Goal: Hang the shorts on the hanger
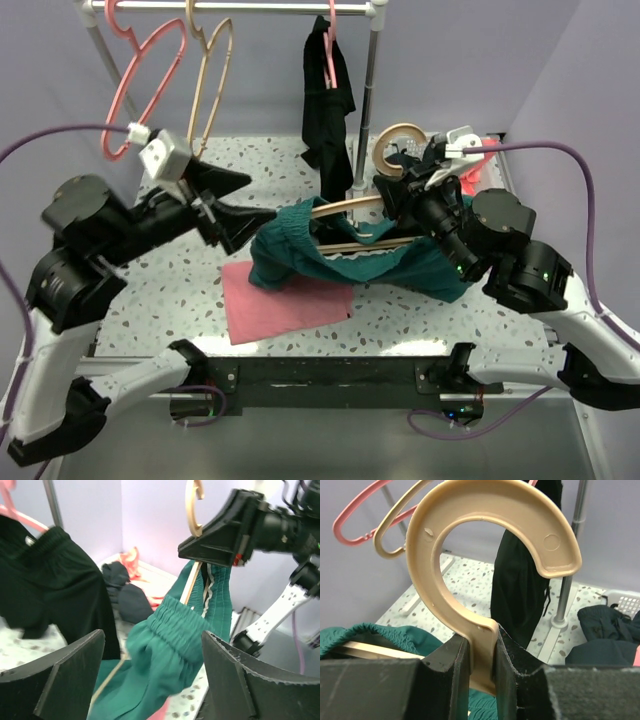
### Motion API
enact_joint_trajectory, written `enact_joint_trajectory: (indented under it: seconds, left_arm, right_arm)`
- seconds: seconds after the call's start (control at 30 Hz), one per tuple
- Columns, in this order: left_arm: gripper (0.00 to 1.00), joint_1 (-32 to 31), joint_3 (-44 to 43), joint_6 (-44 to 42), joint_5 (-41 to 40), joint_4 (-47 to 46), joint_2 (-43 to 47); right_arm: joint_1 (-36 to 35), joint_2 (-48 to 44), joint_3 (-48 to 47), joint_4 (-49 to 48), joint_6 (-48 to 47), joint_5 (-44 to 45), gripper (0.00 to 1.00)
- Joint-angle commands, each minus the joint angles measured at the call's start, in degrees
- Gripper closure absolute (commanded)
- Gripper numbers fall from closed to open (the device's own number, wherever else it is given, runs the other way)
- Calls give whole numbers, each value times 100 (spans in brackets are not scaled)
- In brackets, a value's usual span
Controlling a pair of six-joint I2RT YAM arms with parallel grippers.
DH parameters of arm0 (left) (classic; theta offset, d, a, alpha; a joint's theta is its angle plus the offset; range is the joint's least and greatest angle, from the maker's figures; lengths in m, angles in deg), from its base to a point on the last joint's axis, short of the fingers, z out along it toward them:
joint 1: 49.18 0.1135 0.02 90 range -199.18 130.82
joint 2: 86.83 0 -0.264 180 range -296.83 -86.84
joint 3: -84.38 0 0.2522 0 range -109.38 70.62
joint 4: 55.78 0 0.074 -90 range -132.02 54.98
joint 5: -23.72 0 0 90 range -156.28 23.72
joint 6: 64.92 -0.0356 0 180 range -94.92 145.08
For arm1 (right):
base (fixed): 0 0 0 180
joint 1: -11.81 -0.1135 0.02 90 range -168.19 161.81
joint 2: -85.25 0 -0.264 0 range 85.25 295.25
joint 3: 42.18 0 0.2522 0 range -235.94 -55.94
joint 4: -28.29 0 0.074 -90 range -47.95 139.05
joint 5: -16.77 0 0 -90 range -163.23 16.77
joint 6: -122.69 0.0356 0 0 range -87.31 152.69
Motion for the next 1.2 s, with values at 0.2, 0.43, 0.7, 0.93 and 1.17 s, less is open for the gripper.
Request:
enact_joint_trajectory:
  seconds: [0.2, 0.43, 0.7, 0.93, 1.17]
  left_arm:
    - [23, 0, 800, -1339, 453, 924, 632]
    - [25, -694, 1363, -1321, 367, 924, 755]
    - [25, -1432, 1495, -1339, 208, 977, 772]
    - [29, -1793, 1899, -1286, -159, 881, 624]
    - [45, -2031, 1961, -1286, -566, 679, 298]
  right_arm:
    - [-35, 85, -316, 549, 445, -955, 100]
    - [-35, 111, -272, 787, 516, -1193, 100]
    - [-35, 129, -185, 857, 577, -1246, 100]
    - [-35, 129, -219, 831, 630, -1298, 100]
    - [-35, 252, -185, 725, 656, -1422, 100]
